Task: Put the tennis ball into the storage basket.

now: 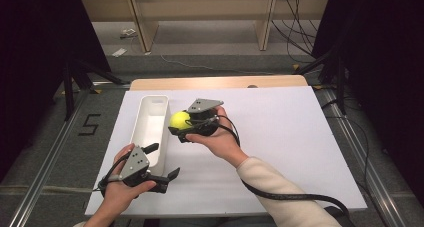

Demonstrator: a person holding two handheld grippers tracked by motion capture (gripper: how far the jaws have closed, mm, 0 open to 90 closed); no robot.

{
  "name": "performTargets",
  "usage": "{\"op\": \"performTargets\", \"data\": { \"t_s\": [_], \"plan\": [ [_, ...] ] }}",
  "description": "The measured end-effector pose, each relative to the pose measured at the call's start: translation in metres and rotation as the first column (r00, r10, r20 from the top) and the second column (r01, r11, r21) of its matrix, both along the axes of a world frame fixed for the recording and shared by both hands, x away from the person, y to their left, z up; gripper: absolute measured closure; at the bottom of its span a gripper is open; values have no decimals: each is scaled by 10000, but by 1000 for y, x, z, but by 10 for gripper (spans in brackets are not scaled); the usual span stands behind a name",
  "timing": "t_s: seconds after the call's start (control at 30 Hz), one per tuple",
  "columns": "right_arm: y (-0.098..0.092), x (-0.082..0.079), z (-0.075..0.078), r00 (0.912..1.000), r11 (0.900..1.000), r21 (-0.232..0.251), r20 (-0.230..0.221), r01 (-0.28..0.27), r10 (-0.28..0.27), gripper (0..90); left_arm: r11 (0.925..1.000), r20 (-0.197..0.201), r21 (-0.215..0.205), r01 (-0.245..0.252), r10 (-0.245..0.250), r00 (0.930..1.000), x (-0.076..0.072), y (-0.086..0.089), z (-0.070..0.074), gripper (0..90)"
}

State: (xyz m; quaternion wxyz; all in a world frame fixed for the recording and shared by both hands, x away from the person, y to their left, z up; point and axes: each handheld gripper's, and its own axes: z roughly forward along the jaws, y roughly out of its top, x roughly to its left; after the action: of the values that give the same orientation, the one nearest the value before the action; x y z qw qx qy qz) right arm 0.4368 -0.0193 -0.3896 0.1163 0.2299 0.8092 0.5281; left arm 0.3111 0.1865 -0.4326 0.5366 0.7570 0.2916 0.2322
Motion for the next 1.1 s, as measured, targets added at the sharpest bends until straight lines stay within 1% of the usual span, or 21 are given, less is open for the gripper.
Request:
{"op": "performTargets", "data": {
  "t_s": [0.67,1.1],
  "plan": [
    [5,5,3,10000,10000,46,-40,67,-67,259,10000,-27,-57,-10,10,10000,0,1,0,0],
    [17,8,4,9999,10000,56,-136,-80,81,260,10000,6,-50,-4,4,10000,0,1,1,0]
  ]
}}
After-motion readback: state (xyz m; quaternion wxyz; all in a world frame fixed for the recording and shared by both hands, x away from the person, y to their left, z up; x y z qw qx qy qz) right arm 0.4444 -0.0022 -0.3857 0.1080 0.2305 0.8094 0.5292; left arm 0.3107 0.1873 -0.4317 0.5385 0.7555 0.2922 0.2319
